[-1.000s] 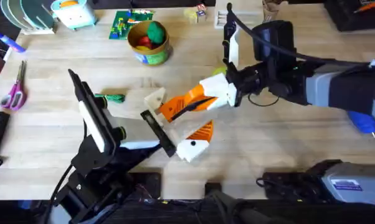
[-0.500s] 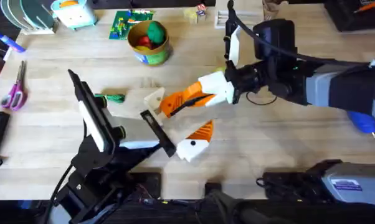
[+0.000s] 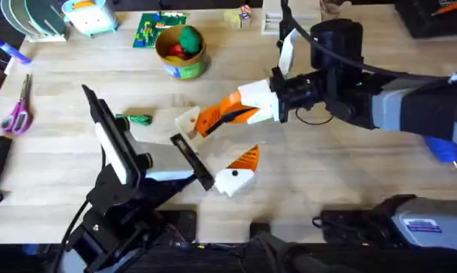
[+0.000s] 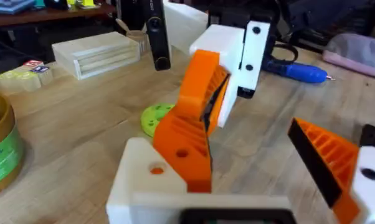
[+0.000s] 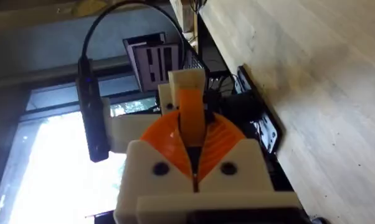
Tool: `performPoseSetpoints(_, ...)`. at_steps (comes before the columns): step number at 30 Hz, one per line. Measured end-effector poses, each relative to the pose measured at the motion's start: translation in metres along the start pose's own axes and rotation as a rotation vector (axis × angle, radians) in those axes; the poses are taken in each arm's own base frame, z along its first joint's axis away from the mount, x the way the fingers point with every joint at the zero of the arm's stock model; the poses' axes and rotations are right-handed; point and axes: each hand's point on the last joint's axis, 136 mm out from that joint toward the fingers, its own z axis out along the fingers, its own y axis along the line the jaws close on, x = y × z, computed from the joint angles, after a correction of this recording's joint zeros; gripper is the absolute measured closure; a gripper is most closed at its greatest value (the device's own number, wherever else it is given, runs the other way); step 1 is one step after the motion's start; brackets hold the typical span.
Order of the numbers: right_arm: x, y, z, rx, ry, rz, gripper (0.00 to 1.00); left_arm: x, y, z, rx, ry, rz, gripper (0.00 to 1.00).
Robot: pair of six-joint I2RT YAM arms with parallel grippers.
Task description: Pick up the gripper from the table and insert it into the empty holder that is missing its gripper. Then pick up a screw, insert it into the mounting hole, and use the screwdriver to tighten it. Finally, clean up the table by picking up the vegetable and placing it into the bucket.
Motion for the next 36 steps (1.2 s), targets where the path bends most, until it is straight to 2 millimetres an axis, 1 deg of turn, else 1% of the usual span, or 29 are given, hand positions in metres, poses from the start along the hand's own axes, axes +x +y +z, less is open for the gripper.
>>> performPoseSetpoints(7, -0.004, -0.001, 0.008, 0.025, -0.035, 0.018, 0.993, 0.001, 0.006, 0.000, -0.036, 0.003, -0.014, 0.008)
performPoseSetpoints(14, -0.005, -0.005, 0.029, 0.080, -0.097, 0.012, 0.994, 0.003, 0.014, 0.000, -0.075, 0.008, -0.047, 0.008)
performPoseSetpoints(23, -0.009, -0.007, 0.032, 0.099, -0.131, 0.015, 0.994, 0.004, 0.017, 0.000, -0.093, 0.014, -0.065, 0.008)
performPoseSetpoints(29, -0.012, 0.000, 0.039, 0.090, -0.165, -0.036, 0.994, 0.003, 0.025, -0.001, -0.139, 0.008, -0.059, 0.008)
performPoseSetpoints(36, -0.018, -0.004, 0.043, 0.084, -0.173, -0.045, 0.994, 0.004, 0.027, -0.002, -0.150, 0.009, -0.057, 0.007)
